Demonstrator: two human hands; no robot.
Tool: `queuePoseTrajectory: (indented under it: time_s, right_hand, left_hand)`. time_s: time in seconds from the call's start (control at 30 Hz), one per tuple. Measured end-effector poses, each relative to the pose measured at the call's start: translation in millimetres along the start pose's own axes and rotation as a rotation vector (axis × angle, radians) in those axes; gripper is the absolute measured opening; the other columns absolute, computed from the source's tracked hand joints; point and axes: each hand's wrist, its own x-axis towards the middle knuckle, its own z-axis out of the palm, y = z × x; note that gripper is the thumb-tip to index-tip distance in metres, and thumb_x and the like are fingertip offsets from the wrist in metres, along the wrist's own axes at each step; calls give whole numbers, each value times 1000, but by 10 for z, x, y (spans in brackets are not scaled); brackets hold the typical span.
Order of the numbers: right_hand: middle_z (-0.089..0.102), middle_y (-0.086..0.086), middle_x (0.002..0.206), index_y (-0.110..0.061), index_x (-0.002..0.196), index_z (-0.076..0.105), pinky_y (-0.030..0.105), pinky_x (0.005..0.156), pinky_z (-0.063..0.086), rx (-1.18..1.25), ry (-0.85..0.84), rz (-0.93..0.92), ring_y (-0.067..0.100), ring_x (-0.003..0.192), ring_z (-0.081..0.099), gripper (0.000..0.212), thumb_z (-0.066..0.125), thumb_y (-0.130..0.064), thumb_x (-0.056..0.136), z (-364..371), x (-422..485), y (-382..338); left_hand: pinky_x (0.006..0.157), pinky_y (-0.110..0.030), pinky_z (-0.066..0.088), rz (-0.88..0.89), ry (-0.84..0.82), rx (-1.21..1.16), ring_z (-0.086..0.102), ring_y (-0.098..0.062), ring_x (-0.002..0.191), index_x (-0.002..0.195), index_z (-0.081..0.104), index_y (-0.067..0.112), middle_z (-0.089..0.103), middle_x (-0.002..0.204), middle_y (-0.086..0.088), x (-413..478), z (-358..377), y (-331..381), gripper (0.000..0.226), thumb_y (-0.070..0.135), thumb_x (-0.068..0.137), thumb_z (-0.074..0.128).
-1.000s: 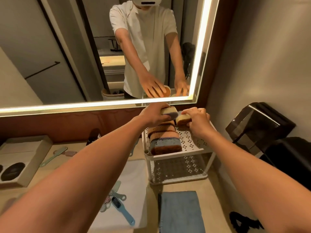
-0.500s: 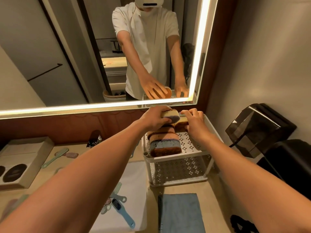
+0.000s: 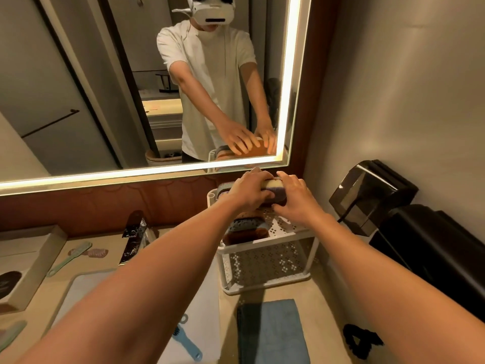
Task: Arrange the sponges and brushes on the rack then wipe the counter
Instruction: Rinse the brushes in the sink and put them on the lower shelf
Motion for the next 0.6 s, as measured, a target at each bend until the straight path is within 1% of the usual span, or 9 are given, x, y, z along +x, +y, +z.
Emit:
queuePoseTrajectory:
  time_s: [0.07, 0.17, 0.23, 0.3, 0.37, 0.47, 0.53, 0.6]
  right_hand:
    - [41, 9, 145, -23, 155, 23, 48, 111, 37, 31, -2, -13, 31, 136, 36, 84, 72, -26, 87, 6, -41, 9]
    - [41, 7, 145, -27, 151, 30, 44, 110, 40, 84, 4, -17, 27, 134, 40, 70, 65, -12, 92, 0, -95, 58]
    - [42, 6, 144, -29, 147, 35, 43, 111, 39, 68, 19, -1, 26, 134, 38, 65, 63, -8, 93, -14, -109, 101]
    - [43, 7, 142, -28, 145, 38, 42, 109, 39, 35, 10, 9, 26, 131, 40, 61, 63, -6, 93, -14, -102, 118]
    - [42, 7, 138, -27, 144, 41, 40, 108, 40, 50, -5, 18, 25, 128, 41, 60, 63, -5, 93, 3, -79, 113]
    - [36, 5, 135, -27, 146, 42, 37, 107, 42, 63, -22, 32, 24, 123, 43, 61, 61, -1, 93, 30, -49, 105]
    - [32, 6, 137, -25, 149, 40, 37, 106, 42, 42, -34, 58, 24, 123, 43, 63, 60, 0, 94, 46, -34, 120]
    - [31, 7, 139, -24, 150, 39, 39, 107, 41, 15, -41, 86, 26, 126, 42, 64, 60, -1, 94, 69, -29, 142]
  left_hand:
    - [100, -47, 46, 5, 22, -19, 55, -25, 116, 131, 58, 19, 60, 125, -5, -9, 90, 48, 50, 32, 86, 73]
    - [97, -45, 48, 1, 50, -51, 57, -22, 111, 126, 58, 18, 61, 119, -2, -8, 197, 116, 46, 33, 86, 74]
    - [95, -44, 49, 6, 48, -69, 56, -20, 106, 123, 57, 18, 58, 115, -2, -4, 261, 151, 42, 31, 87, 73]
    - [97, -45, 46, 8, 50, -38, 55, -22, 107, 126, 54, 19, 56, 116, -2, -13, 323, 153, 43, 31, 88, 71]
    - [103, -46, 39, 12, 46, 37, 51, -24, 114, 131, 49, 19, 52, 122, -3, -38, 363, 133, 46, 31, 90, 66]
    - [109, -51, 29, 26, 39, 174, 33, -29, 128, 142, 40, 20, 34, 140, -8, -89, 392, 79, 58, 35, 90, 62]
    - [116, -54, 22, 10, -22, 226, 22, -33, 141, 152, 27, 18, 20, 155, -11, -116, 433, 30, 72, 38, 91, 60]
    - [123, -54, 10, -26, -106, 238, 7, -33, 151, 159, 12, 14, 6, 165, -11, -140, 477, -16, 83, 42, 95, 56]
